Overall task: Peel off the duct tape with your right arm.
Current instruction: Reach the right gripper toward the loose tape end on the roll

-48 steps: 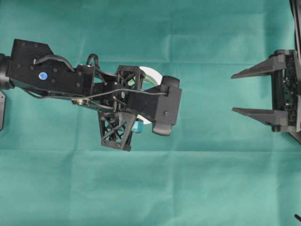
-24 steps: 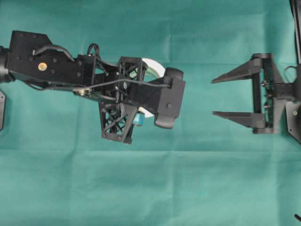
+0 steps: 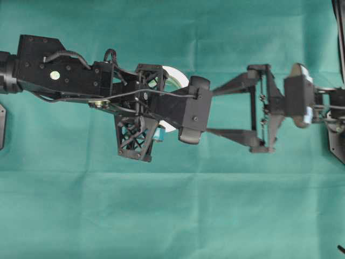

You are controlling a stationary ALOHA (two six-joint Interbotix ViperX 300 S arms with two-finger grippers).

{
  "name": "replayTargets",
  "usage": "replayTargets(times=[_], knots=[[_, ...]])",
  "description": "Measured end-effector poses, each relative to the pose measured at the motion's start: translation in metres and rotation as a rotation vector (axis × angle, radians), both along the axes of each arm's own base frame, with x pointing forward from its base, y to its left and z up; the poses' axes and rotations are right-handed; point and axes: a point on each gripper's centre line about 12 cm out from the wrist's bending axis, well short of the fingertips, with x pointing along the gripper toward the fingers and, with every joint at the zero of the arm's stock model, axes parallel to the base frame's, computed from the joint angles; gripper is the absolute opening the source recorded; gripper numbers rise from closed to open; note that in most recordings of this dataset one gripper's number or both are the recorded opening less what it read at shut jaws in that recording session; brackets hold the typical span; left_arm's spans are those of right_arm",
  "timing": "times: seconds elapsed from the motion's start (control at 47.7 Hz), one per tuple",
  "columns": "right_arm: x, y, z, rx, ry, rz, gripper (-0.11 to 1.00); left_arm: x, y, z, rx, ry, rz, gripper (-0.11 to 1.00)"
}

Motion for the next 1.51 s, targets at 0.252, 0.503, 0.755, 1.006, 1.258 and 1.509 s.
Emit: replayTargets(times=[0.252, 0.503, 0.755, 1.006, 1.258, 1.509], knots=[[0.019, -0.004, -0.007, 0.015, 0.024, -0.021, 0.81, -0.002, 0.009, -0.004, 0.0, 0.009, 0.02, 0.2], [0.022, -0.017, -0.005, 0.044, 0.018, -0.076, 0.8, -0.004, 0.021, -0.007, 0.002, 0.021, 0.045, 0.2], [0.027, -0.025, -0.011, 0.06, 0.036, -0.108, 0.8, -0.004, 0.021, -0.01, 0.004, 0.028, 0.045, 0.2], [0.029, -0.031, -0.011, 0.07, 0.035, -0.131, 0.8, -0.004, 0.022, -0.01, 0.002, 0.029, 0.048, 0.2], [0.029, -0.034, -0.011, 0.079, 0.034, -0.147, 0.75, -0.004, 0.024, -0.01, 0.001, 0.028, 0.052, 0.2], [0.028, -0.039, -0.012, 0.08, 0.035, -0.16, 0.64, -0.006, 0.024, -0.013, 0.003, 0.037, 0.054, 0.2]])
